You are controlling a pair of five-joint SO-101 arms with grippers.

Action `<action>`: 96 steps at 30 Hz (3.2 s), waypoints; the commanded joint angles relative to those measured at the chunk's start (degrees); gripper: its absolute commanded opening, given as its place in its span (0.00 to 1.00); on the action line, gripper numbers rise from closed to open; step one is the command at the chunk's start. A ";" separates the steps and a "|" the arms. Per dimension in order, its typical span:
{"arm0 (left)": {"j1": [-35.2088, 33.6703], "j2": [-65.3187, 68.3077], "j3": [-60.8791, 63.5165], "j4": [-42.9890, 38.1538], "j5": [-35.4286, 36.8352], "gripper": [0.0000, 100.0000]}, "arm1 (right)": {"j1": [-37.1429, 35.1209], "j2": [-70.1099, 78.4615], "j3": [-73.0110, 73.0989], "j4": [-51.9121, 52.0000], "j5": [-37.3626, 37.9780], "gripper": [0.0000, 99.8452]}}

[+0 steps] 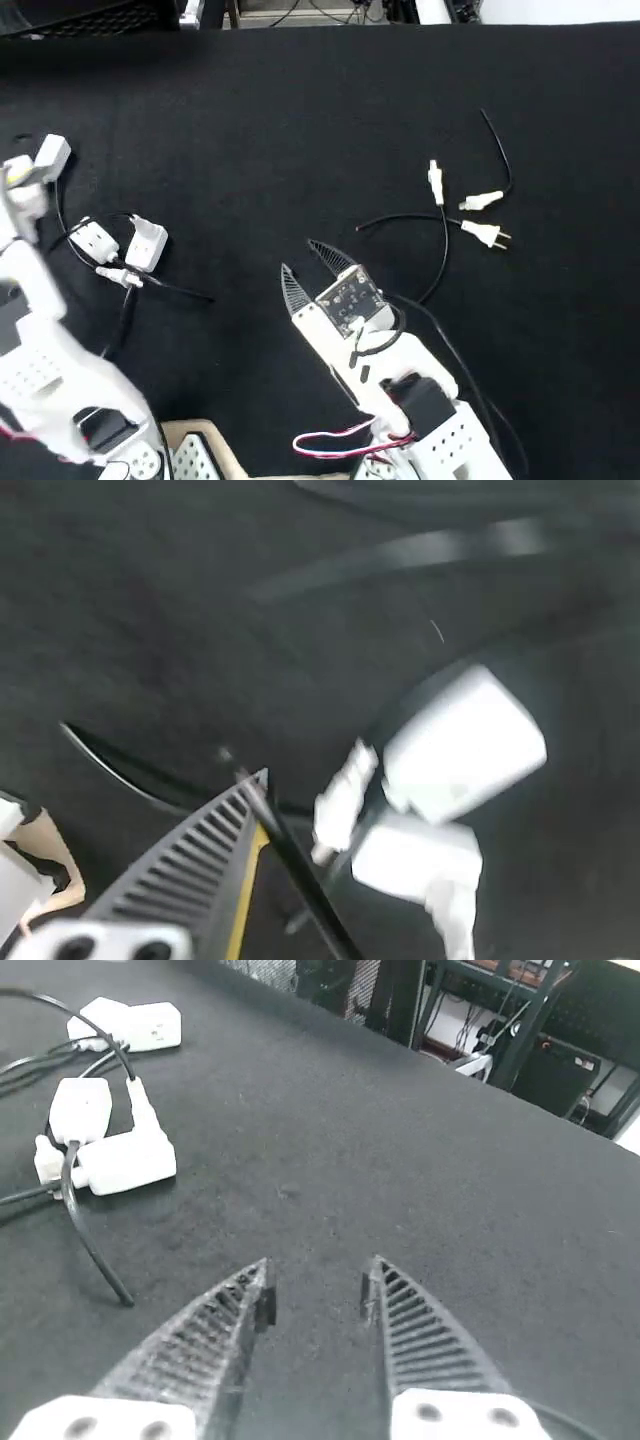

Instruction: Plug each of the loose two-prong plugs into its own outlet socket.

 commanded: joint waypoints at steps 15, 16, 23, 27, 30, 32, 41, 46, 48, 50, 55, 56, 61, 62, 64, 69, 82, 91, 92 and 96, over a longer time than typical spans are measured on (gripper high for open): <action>-18.86 -0.44 24.31 -0.62 -0.70 0.66 | -3.52 7.78 -0.92 -18.02 -2.99 0.17; -18.95 -0.44 24.57 -1.58 -0.70 0.66 | -3.60 11.21 -1.63 -20.13 -2.99 0.17; -18.77 -0.35 27.30 -7.03 -0.70 0.66 | -4.92 42.15 -17.45 -28.22 -3.08 0.17; -18.59 -0.35 27.30 -7.21 -0.70 0.66 | -8.62 61.76 -30.99 -28.04 -3.08 0.17; -18.59 -0.35 27.30 -7.30 -0.70 0.66 | -11.16 73.54 -39.96 -28.04 -3.08 0.17; -18.59 -0.35 27.30 -7.30 -0.70 0.66 | -12.48 79.69 -45.05 -28.04 -3.08 0.17; -18.59 -0.35 27.21 -7.30 -0.70 0.66 | -17.32 99.47 -65.54 -28.31 -3.16 0.17; -18.68 -0.35 26.95 -7.30 -0.70 0.66 | -17.14 113.10 -80.22 -28.04 -11.52 0.17; -18.68 -0.35 26.86 -7.30 -0.70 0.66 | -17.14 118.20 -85.14 -27.96 -15.38 0.17; -18.68 -0.35 26.86 -7.30 -0.70 0.66 | -17.14 122.15 -88.92 -27.34 -18.29 0.17; -18.51 -0.44 26.77 -7.30 -0.70 0.66 | -17.32 124.35 -96.40 -16.79 -19.69 0.17; -18.51 -0.44 26.77 -7.30 -0.70 0.66 | -17.41 124.35 -97.63 -14.51 -19.69 0.17; -18.51 -0.44 26.77 -7.30 -0.70 0.66 | -17.41 124.26 -101.23 -6.86 -19.60 0.17; -18.51 -0.44 26.77 -7.30 -0.70 0.66 | -17.32 124.09 -102.29 -5.54 -19.60 0.17; -18.51 -0.44 26.77 -7.30 -0.70 0.66 | -17.32 123.47 -104.75 -1.93 -19.69 0.17; -18.51 -0.44 26.77 -7.30 -0.70 0.66 | -18.02 124.00 -113.27 9.85 -27.60 0.17; -18.51 -0.44 26.77 -7.30 -0.70 0.66 | -17.85 140.79 -129.89 23.91 -57.14 0.17; -18.51 -0.44 26.77 -7.30 -0.70 0.66 | -17.58 150.20 -144.84 34.64 -57.67 0.17; -18.51 -0.44 26.77 -7.30 -0.70 0.66 | -17.58 151.43 -146.15 34.99 -57.67 0.17; -18.51 -0.44 26.77 -7.30 -0.70 0.66 | -17.76 155.91 -151.25 35.34 -57.67 0.17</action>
